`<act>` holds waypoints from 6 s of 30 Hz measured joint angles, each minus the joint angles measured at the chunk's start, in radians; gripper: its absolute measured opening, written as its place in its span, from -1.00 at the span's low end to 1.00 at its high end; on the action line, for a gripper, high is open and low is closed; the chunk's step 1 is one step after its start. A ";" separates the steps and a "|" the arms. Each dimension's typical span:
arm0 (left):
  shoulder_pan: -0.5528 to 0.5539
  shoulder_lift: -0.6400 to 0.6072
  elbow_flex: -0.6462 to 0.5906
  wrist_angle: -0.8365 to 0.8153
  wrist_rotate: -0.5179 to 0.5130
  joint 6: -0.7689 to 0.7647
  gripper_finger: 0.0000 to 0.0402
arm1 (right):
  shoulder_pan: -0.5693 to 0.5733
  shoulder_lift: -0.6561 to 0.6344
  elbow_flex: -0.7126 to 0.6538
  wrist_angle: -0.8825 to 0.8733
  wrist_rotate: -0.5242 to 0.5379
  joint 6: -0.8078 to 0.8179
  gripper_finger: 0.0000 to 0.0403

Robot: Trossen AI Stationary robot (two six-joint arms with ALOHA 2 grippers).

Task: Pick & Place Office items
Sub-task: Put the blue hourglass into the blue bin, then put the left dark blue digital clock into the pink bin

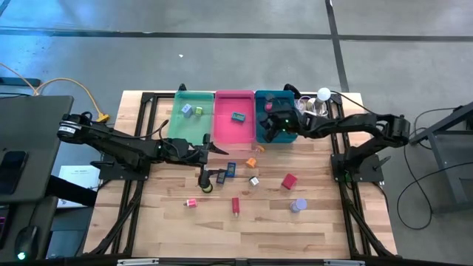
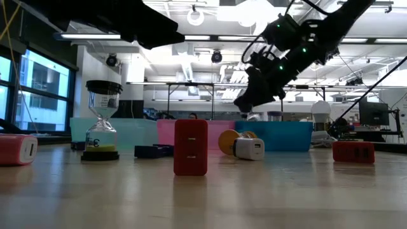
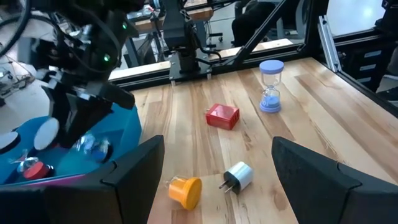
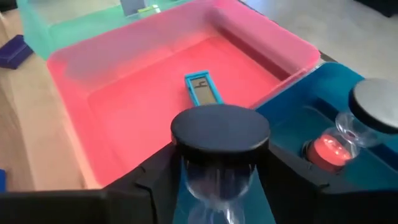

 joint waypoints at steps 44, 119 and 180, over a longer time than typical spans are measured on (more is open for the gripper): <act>0.001 0.000 0.000 -0.005 0.000 -0.037 0.44 | 0.265 -0.347 -0.090 -0.068 -0.153 0.085 -0.67; 0.004 -0.014 0.000 -0.215 -0.123 -0.030 0.44 | 0.556 -0.489 -0.091 -0.192 0.004 0.150 0.89; 0.301 0.011 0.008 -1.165 0.031 0.465 0.44 | 0.556 -0.300 -0.090 -0.152 0.019 0.155 0.89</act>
